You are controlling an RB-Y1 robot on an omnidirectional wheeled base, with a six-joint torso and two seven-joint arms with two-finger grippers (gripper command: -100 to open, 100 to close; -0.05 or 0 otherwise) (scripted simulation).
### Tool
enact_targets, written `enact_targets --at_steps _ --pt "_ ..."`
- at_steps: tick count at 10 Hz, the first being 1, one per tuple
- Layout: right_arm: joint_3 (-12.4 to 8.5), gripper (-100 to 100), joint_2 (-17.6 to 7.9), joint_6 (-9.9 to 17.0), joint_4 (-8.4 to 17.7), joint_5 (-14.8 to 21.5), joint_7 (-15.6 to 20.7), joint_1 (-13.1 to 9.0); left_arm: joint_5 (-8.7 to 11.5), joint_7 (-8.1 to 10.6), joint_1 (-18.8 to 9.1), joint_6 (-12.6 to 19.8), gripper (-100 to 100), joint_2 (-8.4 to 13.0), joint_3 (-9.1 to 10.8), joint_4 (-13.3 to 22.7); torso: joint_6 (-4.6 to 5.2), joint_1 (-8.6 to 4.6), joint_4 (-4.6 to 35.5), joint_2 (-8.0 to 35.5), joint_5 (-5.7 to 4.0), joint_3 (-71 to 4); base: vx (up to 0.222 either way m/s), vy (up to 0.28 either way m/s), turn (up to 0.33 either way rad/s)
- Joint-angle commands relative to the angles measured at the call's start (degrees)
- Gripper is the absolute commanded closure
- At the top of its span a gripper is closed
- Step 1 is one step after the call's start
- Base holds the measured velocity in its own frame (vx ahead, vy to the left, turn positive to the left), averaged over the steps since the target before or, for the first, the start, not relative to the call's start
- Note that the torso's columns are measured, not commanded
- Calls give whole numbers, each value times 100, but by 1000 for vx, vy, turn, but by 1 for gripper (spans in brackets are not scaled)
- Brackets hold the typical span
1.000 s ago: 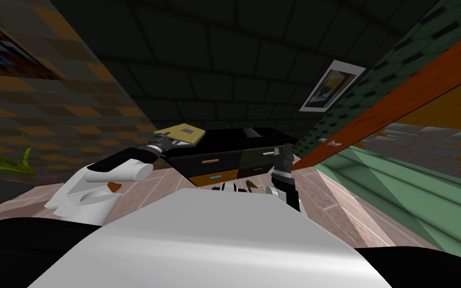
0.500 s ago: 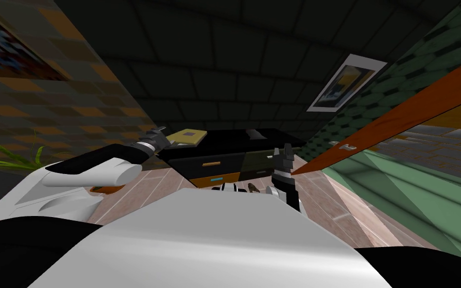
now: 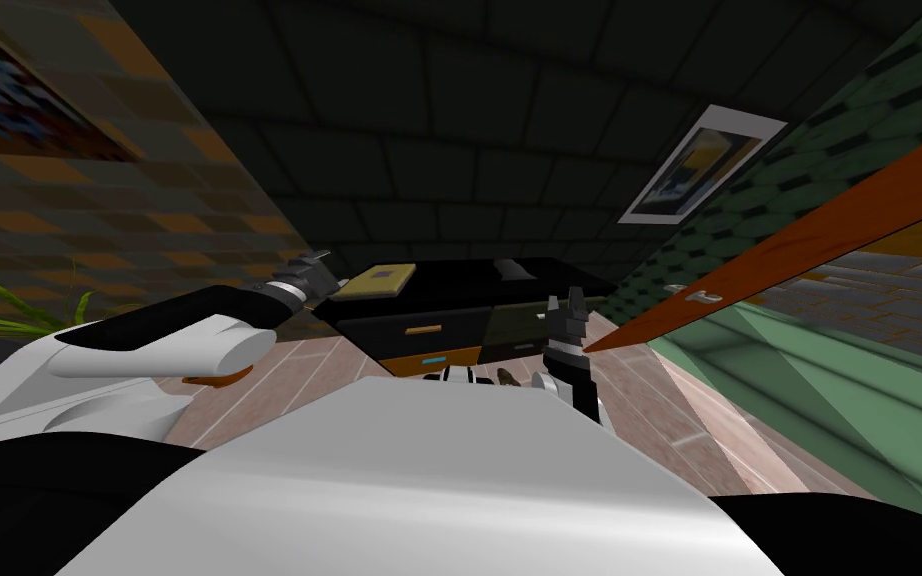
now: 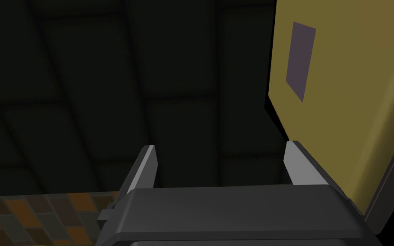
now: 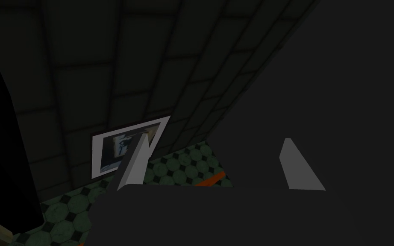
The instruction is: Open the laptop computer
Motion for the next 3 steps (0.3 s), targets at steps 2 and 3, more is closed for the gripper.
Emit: enact_targets --at_steps 2,3 --pt "0 0 0 0 0 0 0 0 0 0 0 0 0 0 0 0 0 2 -2 -6 1 -4 0 0 0" --pt "0 0 0 0 0 0 0 0 0 0 0 0 0 0 0 0 0 2 -2 -6 1 -4 0 0 0"
